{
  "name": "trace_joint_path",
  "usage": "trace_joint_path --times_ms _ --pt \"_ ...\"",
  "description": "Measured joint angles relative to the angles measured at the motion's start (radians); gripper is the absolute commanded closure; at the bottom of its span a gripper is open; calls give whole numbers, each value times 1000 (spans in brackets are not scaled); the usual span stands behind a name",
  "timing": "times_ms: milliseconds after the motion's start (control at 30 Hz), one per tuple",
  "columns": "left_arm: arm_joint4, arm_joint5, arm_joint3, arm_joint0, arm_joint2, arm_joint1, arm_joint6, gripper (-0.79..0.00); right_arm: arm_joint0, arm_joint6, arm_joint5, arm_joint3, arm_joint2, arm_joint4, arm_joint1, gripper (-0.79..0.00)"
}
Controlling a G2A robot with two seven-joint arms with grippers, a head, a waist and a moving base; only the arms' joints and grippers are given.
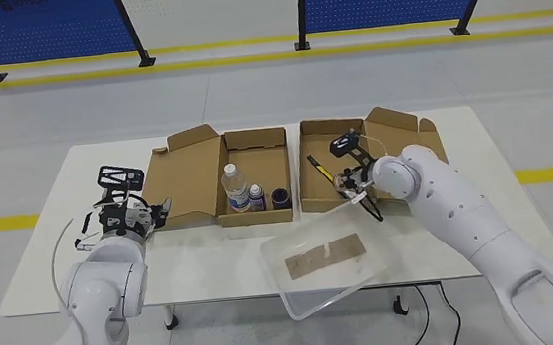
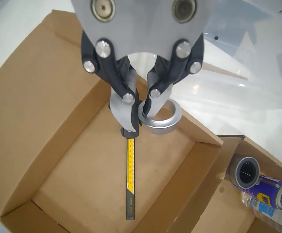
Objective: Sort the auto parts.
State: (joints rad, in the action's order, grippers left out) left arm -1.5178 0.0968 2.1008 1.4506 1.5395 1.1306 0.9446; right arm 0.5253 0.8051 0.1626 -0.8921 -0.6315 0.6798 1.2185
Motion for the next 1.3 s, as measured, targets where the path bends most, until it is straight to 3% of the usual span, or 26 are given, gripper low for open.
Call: trace_joint_path --times_ms 167,267,300,367,567,767,967,1033,1067,1100,1300 --pt "0 0 0 0 0 0 0 -785 -40 -7 11 104 43 -26 53 0" --pt "0 0 0 0 0 0 0 -785 -59 -15 29 161 61 -37 80 -99" --pt "0 0 0 0 0 0 0 -785 -65 -17 32 175 67 -36 88 -169" --pt "0 0 0 0 0 0 0 -785 -74 -24 43 209 76 -40 104 -203" --pt "0 0 0 0 0 0 0 -785 -94 -37 81 285 97 -43 145 -206" --pt "0 0 0 0 0 0 0 -785 -111 -84 109 324 93 -39 166 -256" --pt "0 0 0 0 0 0 0 -785 -113 -181 115 311 54 -29 154 -314" --pt "0 0 0 0 0 0 0 -785 -104 -218 114 295 32 -31 143 -400" --pt "0 0 0 0 0 0 0 -785 -95 -239 112 279 16 -29 133 -533" --pt "0 0 0 0 0 0 0 -785 -88 -253 110 263 3 -27 125 -785" --pt "0 0 0 0 0 0 0 -785 13 -312 64 83 -115 2 48 -785"
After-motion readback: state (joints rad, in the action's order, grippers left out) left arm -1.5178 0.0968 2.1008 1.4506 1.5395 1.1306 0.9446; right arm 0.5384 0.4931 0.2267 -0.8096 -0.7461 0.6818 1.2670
